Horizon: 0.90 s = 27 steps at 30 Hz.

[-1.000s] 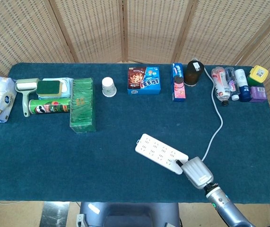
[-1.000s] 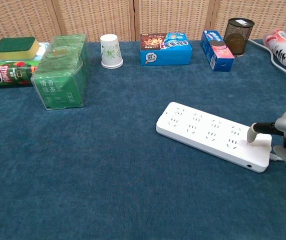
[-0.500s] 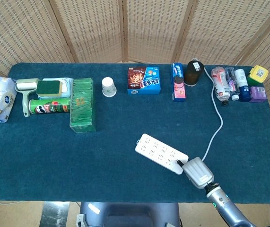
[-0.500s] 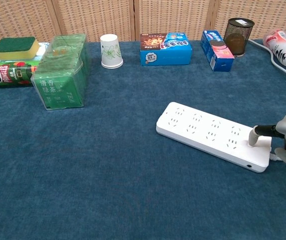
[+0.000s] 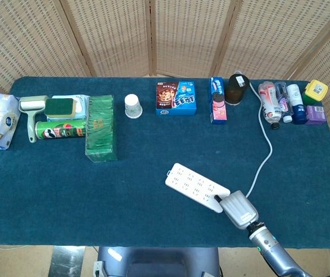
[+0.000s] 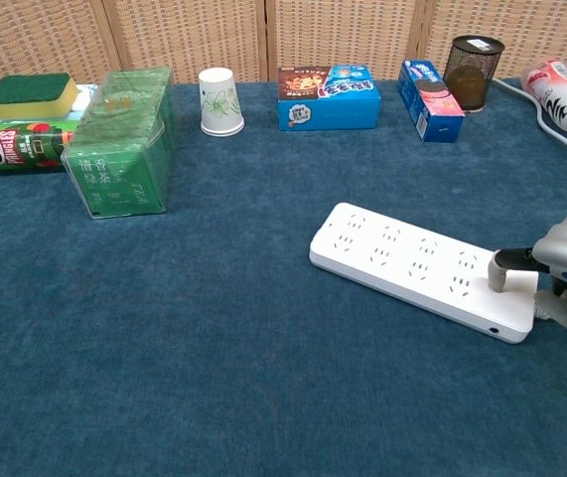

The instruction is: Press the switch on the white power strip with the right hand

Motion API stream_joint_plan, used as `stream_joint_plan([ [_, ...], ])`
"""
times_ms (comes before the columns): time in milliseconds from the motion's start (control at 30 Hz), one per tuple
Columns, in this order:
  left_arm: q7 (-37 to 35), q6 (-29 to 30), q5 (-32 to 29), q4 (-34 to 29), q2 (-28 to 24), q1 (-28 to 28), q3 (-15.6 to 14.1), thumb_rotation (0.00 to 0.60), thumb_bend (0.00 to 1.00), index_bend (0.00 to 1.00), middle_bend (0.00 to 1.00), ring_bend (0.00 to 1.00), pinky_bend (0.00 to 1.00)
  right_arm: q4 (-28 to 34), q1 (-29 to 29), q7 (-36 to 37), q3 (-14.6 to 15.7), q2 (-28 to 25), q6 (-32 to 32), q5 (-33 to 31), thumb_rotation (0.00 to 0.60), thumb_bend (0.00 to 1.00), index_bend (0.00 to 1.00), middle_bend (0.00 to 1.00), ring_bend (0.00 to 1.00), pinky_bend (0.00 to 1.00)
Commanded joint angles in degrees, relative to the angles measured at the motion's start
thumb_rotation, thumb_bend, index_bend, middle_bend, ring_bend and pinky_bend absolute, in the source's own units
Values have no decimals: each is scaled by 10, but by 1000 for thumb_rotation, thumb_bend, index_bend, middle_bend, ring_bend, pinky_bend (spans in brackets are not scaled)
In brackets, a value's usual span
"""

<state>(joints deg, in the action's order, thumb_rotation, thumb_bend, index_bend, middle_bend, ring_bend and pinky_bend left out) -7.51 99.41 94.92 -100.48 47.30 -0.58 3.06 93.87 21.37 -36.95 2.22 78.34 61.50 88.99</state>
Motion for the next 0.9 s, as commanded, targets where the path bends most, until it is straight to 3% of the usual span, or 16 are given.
stream_joint_plan([
  [33,-2,0,-2,1,0,0,1,600,47,0,0,0,77,12,0,3,-3,-7,8,1,600,680,305,1000,1000,1000],
  [467,-10,-4,-3,7,1,4,2,600,46,0,0,0,78,94,-4,31,-41,-69,93,38,600,679,305,1000,1000,1000],
  [900,-12,-2,0,9,2,3,0,600,47,0,0,0,78,14,-49,201,-52,-69,264,126,600,669,305,1000,1000,1000],
])
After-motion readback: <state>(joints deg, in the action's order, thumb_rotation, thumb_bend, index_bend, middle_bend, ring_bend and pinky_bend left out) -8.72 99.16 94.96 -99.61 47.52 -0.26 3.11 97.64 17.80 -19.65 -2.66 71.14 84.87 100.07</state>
